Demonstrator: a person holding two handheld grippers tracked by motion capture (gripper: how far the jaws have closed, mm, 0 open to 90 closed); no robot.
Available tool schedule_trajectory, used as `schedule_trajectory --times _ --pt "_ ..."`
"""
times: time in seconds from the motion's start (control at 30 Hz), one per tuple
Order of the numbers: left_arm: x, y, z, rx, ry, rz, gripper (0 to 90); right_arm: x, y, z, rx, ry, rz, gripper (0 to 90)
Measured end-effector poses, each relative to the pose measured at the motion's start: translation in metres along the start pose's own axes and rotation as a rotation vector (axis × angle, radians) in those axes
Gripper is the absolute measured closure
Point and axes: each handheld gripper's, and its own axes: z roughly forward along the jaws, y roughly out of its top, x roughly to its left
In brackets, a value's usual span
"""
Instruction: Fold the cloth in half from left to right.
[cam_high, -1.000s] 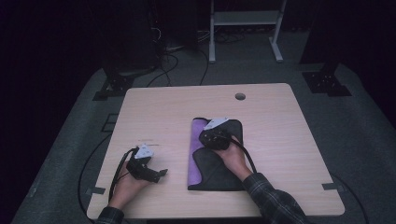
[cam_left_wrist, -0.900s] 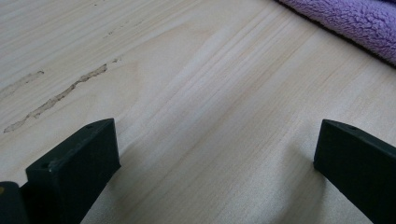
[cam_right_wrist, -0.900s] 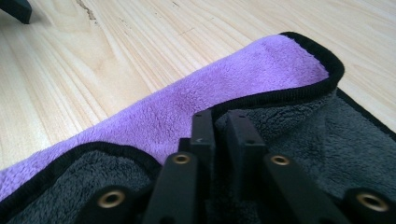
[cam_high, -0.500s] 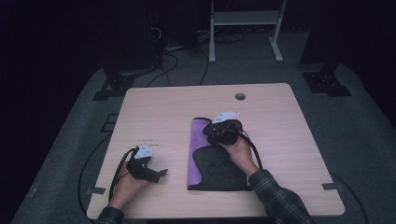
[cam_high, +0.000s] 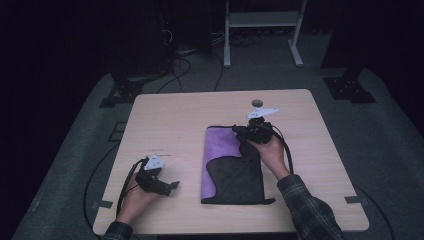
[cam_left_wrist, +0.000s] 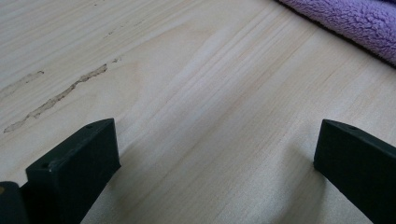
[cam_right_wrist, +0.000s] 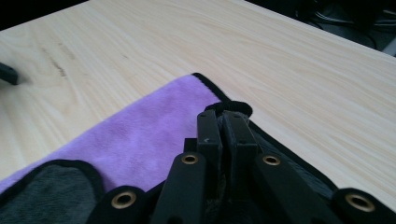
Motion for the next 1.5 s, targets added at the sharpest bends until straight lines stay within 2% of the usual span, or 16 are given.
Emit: schedule_trajectory --times 0.2,0.23,0.27,0.43,0.47,0.5,0.53,0.6,0.7,0.77,0.83,0.97,1.17,1.3,1.4,1.5 --pt "0.0 0.0 0.0 0.002 0.0 0.0 0.0 -0.017 -0.003 -0.003 0.005 -0.029 0.032 85.7" --pt "0.0 0.0 0.0 0.002 0.0 0.0 0.0 -0.024 -0.006 -0.002 0.009 -0.045 0.04 85.7" --pt "0.0 0.0 0.0 0.002 0.0 0.0 0.0 -0.024 -0.006 -0.002 0.009 -0.045 0.04 85.7" --pt "0.0 0.0 0.0 0.003 0.0 0.0 0.0 -0.042 -0.017 0.006 0.036 -0.077 0.059 85.2" --pt "0.0 0.0 0.0 0.0 0.0 0.0 0.0 -0.044 -0.019 0.009 0.044 -0.086 0.059 85.9" --pt "0.0 0.0 0.0 0.002 0.0 0.0 0.0 -0.047 -0.021 0.011 0.051 -0.114 0.052 88.2" --pt "0.0 0.0 0.0 0.002 0.0 0.0 0.0 -0.049 -0.023 0.013 0.064 -0.143 0.041 86.7" --pt "0.0 0.0 0.0 0.001 0.001 -0.001 0.0 -0.055 -0.026 0.016 0.085 -0.16 0.044 83.1" --pt "0.0 0.0 0.0 0.002 0.0 0.0 0.0 -0.062 -0.031 0.014 0.084 -0.162 0.07 79.1" --pt "0.0 0.0 0.0 0.0 0.001 -0.001 0.0 -0.063 -0.031 0.01 0.081 -0.153 0.073 72.7" --pt "0.0 0.0 0.0 -0.001 0.001 -0.001 0.0 -0.059 -0.029 0.005 0.071 -0.136 0.062 68.1" --pt "0.0 0.0 0.0 -0.001 0.001 -0.001 0.0 -0.041 -0.027 -0.006 0.062 -0.093 0.019 61.6" --pt "0.0 0.0 0.0 -0.001 0.002 0.001 0.0 -0.011 -0.024 -0.018 0.04 0.023 -0.019 54.9" --pt "0.0 0.0 0.0 0.002 0.001 -0.002 0.0 0.012 -0.023 -0.016 0.034 0.099 -0.039 51.3" --pt "0.0 0.0 0.0 0.002 0.001 -0.002 0.0 0.029 -0.021 -0.007 0.042 0.16 -0.058 48.1" --pt "0.0 0.0 0.0 0.002 0.001 -0.001 0.0 0.045 -0.02 0.003 0.052 0.193 -0.065 45.1"
